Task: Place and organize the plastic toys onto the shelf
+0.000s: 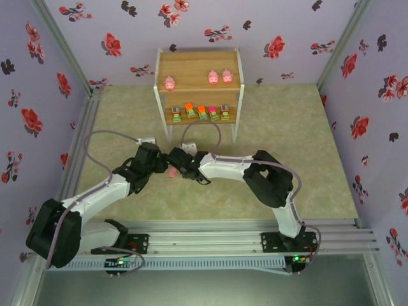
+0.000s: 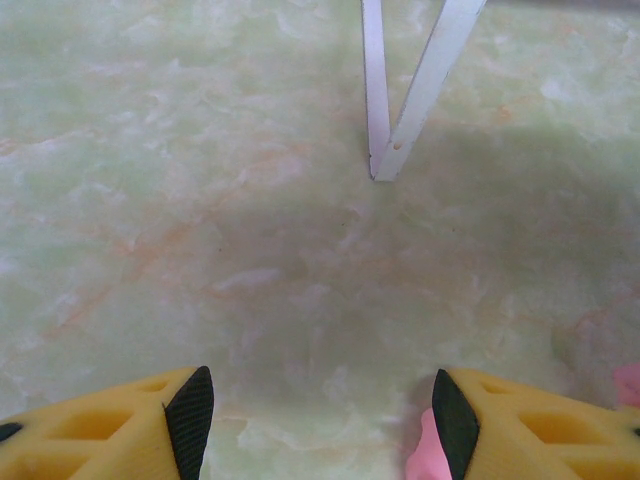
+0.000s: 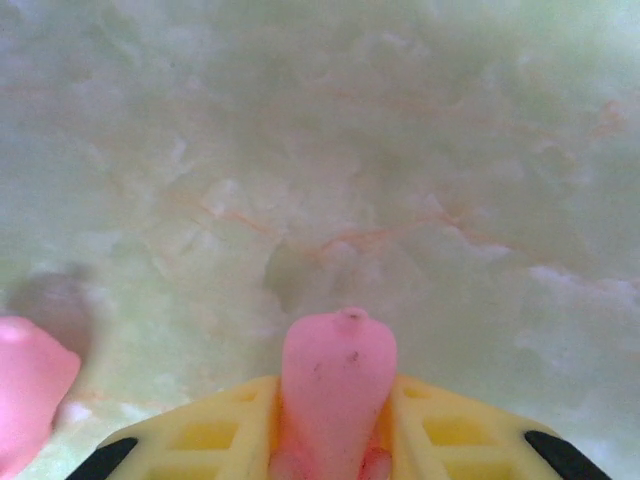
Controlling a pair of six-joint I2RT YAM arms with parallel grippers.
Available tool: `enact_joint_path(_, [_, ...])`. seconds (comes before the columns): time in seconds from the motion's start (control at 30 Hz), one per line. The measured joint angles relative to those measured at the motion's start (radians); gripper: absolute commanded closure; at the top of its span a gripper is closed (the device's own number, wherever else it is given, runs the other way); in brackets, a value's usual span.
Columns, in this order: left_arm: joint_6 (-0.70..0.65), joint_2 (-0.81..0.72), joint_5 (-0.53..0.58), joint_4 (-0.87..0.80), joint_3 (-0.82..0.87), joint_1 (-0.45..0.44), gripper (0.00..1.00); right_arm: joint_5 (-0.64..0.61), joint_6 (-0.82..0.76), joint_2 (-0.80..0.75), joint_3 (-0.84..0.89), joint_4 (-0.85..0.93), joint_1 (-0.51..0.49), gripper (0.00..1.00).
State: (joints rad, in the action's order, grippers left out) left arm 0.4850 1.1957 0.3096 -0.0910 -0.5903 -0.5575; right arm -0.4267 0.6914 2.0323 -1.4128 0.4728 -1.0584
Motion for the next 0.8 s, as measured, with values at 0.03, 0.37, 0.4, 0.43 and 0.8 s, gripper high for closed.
enact_joint_path(0.03, [0.000,0.000,0.000,0.000,0.000,0.000,0.36,-0.005,0.000,-0.013,0.000,0.005,-0.001,1.00])
enact_joint_path(0.37, [0.000,0.000,-0.001,0.000,0.000,0.000,0.36,-0.050,0.009,-0.135,0.000,0.053,-0.016,1.00])
enact_joint_path(0.4, [0.000,0.000,-0.004,0.000,0.000,0.000,0.36,-0.054,0.008,-0.147,0.000,0.059,-0.018,1.00])
enact_joint_path(0.43, [0.000,0.000,-0.006,0.000,0.000,0.000,0.36,-0.060,0.008,-0.158,0.000,0.066,-0.019,1.00])
enact_joint_path(0.8, [0.000,0.000,-0.039,0.002,0.000,0.002,0.36,-0.114,-0.018,-0.242,-0.083,0.172,-0.021,1.00])
